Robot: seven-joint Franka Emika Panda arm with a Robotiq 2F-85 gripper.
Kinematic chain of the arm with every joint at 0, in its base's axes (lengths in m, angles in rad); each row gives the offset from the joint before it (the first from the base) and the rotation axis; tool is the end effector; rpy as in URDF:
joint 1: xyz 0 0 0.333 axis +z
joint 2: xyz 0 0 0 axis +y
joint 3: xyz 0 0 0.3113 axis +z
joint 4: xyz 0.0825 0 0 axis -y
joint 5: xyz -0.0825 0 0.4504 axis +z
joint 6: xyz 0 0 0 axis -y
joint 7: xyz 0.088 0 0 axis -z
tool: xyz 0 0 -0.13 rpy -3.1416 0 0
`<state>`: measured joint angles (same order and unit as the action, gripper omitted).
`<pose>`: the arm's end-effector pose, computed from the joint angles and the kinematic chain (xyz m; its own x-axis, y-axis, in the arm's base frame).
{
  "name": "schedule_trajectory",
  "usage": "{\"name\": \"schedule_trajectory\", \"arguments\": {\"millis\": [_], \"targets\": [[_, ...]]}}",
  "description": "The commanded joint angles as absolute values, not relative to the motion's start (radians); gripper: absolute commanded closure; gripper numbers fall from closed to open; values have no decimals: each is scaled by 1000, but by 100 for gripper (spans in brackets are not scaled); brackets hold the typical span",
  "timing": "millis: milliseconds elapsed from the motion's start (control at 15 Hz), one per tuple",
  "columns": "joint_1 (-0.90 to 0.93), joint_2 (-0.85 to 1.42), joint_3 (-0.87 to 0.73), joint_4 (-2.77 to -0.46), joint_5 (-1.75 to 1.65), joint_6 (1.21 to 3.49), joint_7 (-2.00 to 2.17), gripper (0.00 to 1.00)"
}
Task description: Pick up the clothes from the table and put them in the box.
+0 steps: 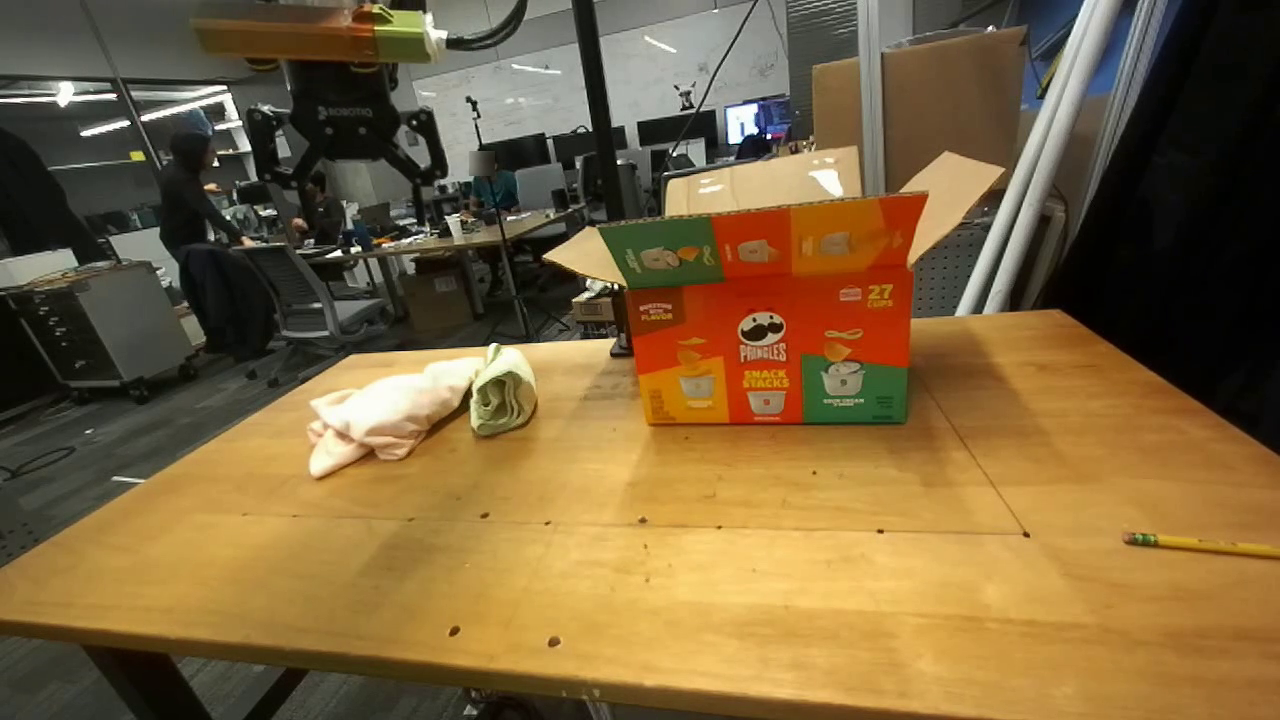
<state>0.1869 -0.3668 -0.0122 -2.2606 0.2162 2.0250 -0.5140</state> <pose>0.5126 0.1073 0.4729 0.8108 0.5473 0.2072 0.5765 -0.8080 -0.1215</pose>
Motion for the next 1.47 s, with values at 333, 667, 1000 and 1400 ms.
{"name": "schedule_trajectory", "arguments": {"millis": [333,667,1000,1400], "targets": [[261,-234,47,-2210,316,2118,-619,0],[277,-172,89,-2149,310,2123,-720,0],[270,-148,95,-2101,333,2133,-846,0],[277,-84,133,-2089,357,2148,-917,0]]}}
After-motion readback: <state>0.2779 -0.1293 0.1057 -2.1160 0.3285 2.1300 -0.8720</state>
